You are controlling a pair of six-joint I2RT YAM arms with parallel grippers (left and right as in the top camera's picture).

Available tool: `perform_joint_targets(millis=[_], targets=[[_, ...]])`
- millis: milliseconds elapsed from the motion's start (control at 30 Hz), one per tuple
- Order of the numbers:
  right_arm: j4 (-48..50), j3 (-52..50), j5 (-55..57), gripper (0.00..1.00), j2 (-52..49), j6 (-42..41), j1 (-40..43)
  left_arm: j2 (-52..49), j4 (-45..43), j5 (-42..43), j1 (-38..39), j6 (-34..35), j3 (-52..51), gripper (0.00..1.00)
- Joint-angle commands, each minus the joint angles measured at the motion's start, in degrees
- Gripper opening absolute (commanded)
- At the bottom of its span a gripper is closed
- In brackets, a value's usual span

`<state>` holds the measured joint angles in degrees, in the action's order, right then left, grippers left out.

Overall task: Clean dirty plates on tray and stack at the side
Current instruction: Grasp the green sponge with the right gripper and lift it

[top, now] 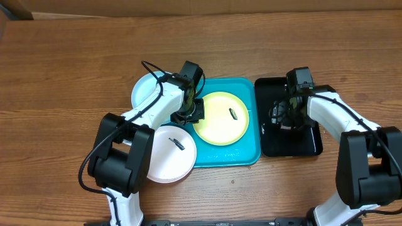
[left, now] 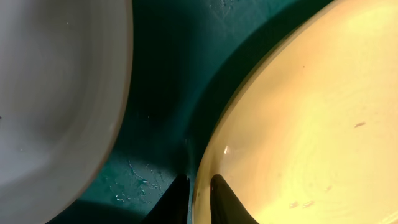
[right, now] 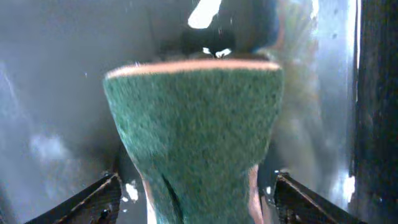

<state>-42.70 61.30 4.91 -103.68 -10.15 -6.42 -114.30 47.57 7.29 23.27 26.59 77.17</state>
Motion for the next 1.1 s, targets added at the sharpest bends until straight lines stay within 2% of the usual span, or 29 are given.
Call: perform_joint_targets(millis=[0,67,333,467,567,633,700,1067], targets=[[-0.2,2.5,0.6,0.72,0.0,0.7,0.1,0.1,0.2,-0.2,0.1,-0.7,-0.3,0.16],[-0.2,2.5,0.7,0.68,-0.1,1.3,0.1,0.1,0.2,-0.2,0.1,-0.7,-0.3,0.16],[0.8,2.5,0.7,0.61,0.0,1.3,0.1,0.1,0.2,-0.2,0.1,-0.7,-0.3,0.16],[0.9,2.5,0.7,0.46,-0.1,1.7,0.1,0.1,0.4,-0.2,0.1,-0.7,-0.3,0.16],[1.0,2.5,0.7,0.47,-0.1,1.7,0.1,0.1,0.4,-0.2,0.1,-0.7,-0.3,0.16],[1.2,2.5,0.6,0.56,-0.1,1.7,0.1,0.1,0.4,-0.2,0.1,-0.7,-0.3,0.16],[1.4,2.5,0.6,0.60,-0.1,1.7,0.1,0.1,0.4,-0.2,0.1,-0.7,-0.3,0.16],[1.9,3.0,0.9,0.60,0.0,1.7,0.1,0.1,0.4,-0.2,0.1,-0.7,-0.3,0.17]])
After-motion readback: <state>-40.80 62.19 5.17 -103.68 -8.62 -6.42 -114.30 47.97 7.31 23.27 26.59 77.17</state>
